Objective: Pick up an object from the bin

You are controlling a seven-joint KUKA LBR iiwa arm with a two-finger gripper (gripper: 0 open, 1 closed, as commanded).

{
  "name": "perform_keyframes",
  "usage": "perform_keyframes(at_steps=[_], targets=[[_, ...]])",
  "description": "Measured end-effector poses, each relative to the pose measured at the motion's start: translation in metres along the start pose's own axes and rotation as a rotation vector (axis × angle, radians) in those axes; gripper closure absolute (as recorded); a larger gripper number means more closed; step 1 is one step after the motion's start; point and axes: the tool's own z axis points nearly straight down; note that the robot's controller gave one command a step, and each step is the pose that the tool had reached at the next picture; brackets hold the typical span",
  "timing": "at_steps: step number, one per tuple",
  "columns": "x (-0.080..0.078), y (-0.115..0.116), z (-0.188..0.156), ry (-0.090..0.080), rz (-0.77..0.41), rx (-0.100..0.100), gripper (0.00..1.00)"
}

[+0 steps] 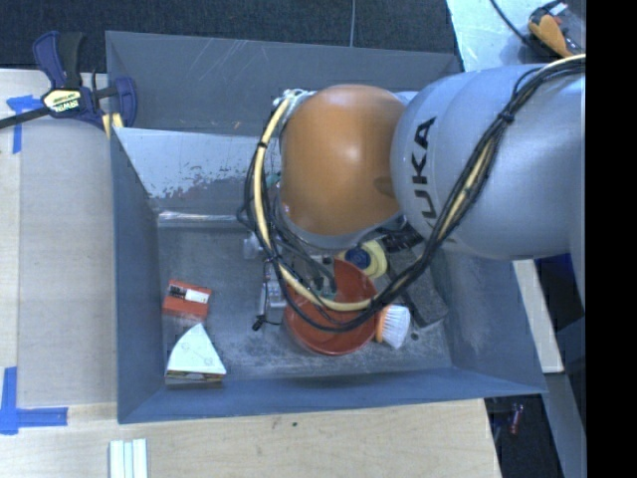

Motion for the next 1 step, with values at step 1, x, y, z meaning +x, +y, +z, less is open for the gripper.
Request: perform_keyframes(at_steps=[1], targets=[[-0.002, -0.001, -0.0045, -0.008, 0.006, -0.002, 0.0]])
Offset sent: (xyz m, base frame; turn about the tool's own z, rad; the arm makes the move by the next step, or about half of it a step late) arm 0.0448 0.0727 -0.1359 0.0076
